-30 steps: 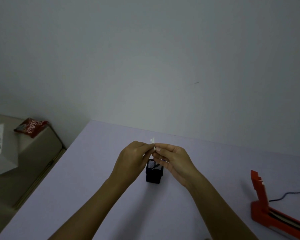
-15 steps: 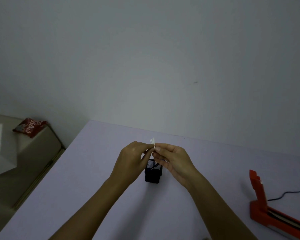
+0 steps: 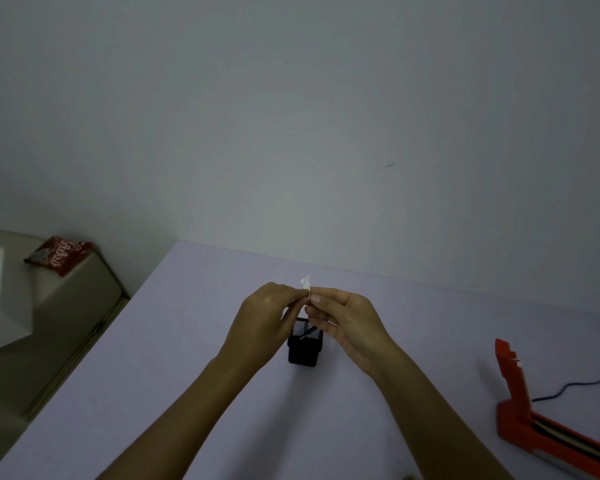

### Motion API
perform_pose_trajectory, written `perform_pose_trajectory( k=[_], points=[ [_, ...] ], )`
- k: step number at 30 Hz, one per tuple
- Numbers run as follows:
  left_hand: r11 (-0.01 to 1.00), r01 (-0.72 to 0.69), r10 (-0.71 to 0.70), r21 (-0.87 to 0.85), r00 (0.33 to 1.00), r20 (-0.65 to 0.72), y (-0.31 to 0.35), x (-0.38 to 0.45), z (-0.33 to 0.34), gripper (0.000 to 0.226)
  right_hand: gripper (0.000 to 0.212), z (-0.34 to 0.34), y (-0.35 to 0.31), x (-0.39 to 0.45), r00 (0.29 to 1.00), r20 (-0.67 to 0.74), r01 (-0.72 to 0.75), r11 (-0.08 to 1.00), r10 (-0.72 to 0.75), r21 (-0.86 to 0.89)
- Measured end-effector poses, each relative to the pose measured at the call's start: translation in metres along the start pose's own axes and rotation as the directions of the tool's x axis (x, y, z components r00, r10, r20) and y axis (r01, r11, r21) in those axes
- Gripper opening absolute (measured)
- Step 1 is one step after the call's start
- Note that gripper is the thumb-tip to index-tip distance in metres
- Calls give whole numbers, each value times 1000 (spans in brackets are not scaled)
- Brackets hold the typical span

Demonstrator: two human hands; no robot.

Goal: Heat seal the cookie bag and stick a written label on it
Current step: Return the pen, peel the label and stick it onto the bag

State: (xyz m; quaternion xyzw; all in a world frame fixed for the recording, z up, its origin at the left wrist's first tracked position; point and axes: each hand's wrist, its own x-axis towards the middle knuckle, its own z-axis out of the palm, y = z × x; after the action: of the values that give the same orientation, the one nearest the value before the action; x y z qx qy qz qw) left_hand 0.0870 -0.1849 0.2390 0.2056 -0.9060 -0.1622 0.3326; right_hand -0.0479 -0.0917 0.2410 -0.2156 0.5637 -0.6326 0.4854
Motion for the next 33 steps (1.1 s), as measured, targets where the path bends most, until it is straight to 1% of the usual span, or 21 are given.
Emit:
perform_pose_trajectory(
  k=[5, 14, 28, 33],
  points=[
    [999, -38, 38, 4, 999, 9, -1, 0, 0, 16, 20, 0, 0, -2, 1000, 5, -4, 1000, 4, 29],
    [1000, -27, 27, -13, 999, 17, -1, 1, -4, 16, 19, -1, -1, -6, 1000, 31, -2, 999, 0, 44],
    [998, -26, 28, -56, 999, 38, -1, -1, -9, 16, 21, 3, -4, -11, 1000, 19, 4, 1000, -4, 24],
    [997, -9, 10, -81, 1000, 10, 1, -2, -13, 15, 15, 6, -7, -12, 1000, 12, 11, 1000, -11, 13]
  ],
)
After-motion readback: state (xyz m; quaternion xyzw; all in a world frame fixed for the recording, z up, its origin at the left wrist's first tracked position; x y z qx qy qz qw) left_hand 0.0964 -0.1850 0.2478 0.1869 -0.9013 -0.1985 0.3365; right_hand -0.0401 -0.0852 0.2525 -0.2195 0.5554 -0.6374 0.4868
